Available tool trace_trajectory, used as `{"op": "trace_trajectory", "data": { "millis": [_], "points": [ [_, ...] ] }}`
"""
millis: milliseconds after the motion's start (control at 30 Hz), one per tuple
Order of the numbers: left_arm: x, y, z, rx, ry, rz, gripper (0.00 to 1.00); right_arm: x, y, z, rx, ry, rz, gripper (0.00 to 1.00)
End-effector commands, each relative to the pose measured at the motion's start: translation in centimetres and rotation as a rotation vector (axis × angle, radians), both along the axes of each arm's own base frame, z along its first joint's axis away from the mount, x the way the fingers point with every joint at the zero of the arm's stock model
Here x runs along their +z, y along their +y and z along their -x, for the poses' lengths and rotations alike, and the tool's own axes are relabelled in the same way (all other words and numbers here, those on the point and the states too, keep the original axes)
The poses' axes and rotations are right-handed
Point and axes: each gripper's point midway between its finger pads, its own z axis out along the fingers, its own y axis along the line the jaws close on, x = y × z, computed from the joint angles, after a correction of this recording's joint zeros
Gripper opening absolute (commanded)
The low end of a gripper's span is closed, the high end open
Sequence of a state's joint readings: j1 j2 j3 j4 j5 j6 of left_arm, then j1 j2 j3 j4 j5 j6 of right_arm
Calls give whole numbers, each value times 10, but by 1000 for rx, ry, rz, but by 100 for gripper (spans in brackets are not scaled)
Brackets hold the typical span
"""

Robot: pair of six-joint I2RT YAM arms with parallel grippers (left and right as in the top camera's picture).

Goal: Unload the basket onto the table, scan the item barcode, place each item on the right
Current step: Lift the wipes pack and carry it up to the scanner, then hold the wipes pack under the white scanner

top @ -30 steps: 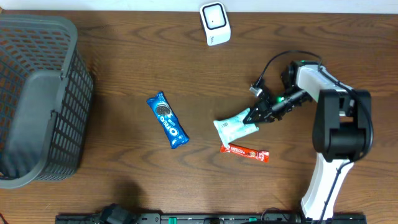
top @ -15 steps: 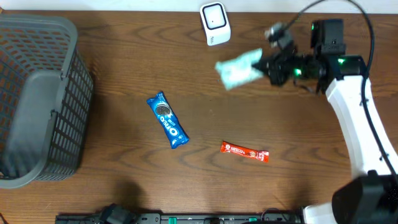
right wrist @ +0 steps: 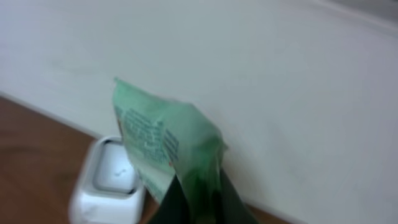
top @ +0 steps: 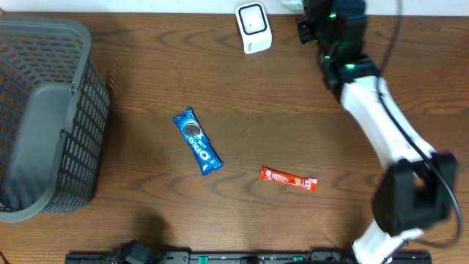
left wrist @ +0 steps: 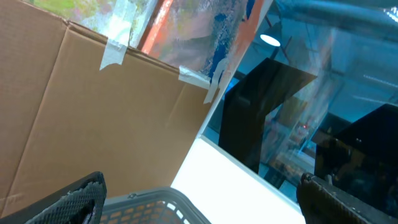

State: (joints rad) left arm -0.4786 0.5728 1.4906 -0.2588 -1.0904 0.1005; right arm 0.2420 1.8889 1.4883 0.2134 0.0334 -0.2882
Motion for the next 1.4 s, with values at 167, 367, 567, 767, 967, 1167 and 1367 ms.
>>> {"op": "trace_trajectory", "data": {
  "millis": [167, 367, 567, 767, 967, 1167, 1367],
  "points": [
    [1, 3, 5, 4, -18, 14, 98, -39, 39, -23, -177, -193, 360, 1],
    [1, 3, 5, 4, -18, 14, 98, -97, 61, -26, -202, -214, 677, 1],
    [1, 3, 5, 4, -18, 14, 98, -129, 65, -26, -249, -297, 964, 1],
    [1, 3, 5, 4, -18, 14, 98, -160, 73, -22, -219, -277, 1206, 1],
    [1, 3, 5, 4, -18, 14, 98, -163, 69, -21, -238, -259, 1216, 1],
    [1, 3, 5, 4, -18, 14, 98, -136, 55, -16, -360, -296, 1198, 1],
    [1, 3, 5, 4, -18, 14, 98, -91, 30, -13, -446, -219, 1241, 1]
  ]
}}
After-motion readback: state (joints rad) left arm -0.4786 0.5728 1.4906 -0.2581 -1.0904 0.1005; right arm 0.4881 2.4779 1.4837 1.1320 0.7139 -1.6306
